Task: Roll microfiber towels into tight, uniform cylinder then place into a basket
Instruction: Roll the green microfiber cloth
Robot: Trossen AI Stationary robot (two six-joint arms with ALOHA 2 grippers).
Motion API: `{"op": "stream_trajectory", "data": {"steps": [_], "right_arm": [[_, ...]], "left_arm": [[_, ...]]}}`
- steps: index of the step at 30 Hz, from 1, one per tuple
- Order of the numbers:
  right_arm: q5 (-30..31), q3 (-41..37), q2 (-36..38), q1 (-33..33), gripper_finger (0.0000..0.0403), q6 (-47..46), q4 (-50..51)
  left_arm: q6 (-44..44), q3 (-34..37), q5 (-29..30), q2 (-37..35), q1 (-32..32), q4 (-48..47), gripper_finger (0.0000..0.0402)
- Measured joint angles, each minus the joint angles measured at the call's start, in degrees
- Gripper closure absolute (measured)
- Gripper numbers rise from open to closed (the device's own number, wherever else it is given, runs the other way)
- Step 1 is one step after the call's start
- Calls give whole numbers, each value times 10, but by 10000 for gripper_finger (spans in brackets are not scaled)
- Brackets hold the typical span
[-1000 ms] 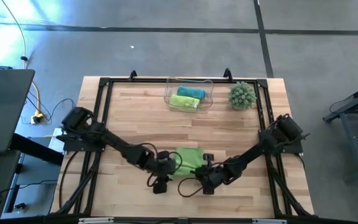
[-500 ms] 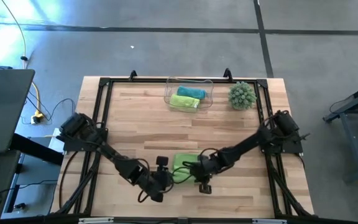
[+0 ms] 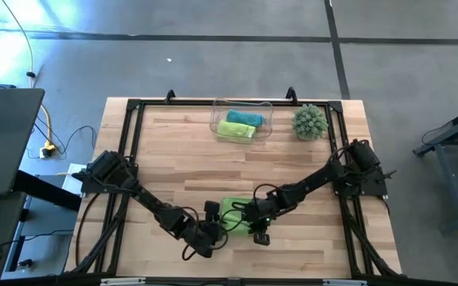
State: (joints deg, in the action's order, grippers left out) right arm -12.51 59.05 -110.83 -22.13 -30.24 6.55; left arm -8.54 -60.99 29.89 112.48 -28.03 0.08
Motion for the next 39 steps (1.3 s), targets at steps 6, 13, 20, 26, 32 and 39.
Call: {"op": "stream_trajectory", "data": {"steps": [6,13,20,26,32,39], "right_arm": [[4,0,0,0,393,0,-4],[2,1,6,-1,362,26,11],[-7,-2,74,1,257,62,123],[63,-2,137,-53,234,142,147],[318,0,115,-167,254,303,84],[384,0,49,-196,265,288,18]], "left_arm": [[-15,0,-34,25,7,13,231],[-156,-1,-99,28,36,10,268],[-282,-3,-286,28,77,22,349],[-339,-2,-387,29,101,19,393],[-340,-2,-403,30,118,22,390],[-339,-1,-403,30,126,22,390]]}}
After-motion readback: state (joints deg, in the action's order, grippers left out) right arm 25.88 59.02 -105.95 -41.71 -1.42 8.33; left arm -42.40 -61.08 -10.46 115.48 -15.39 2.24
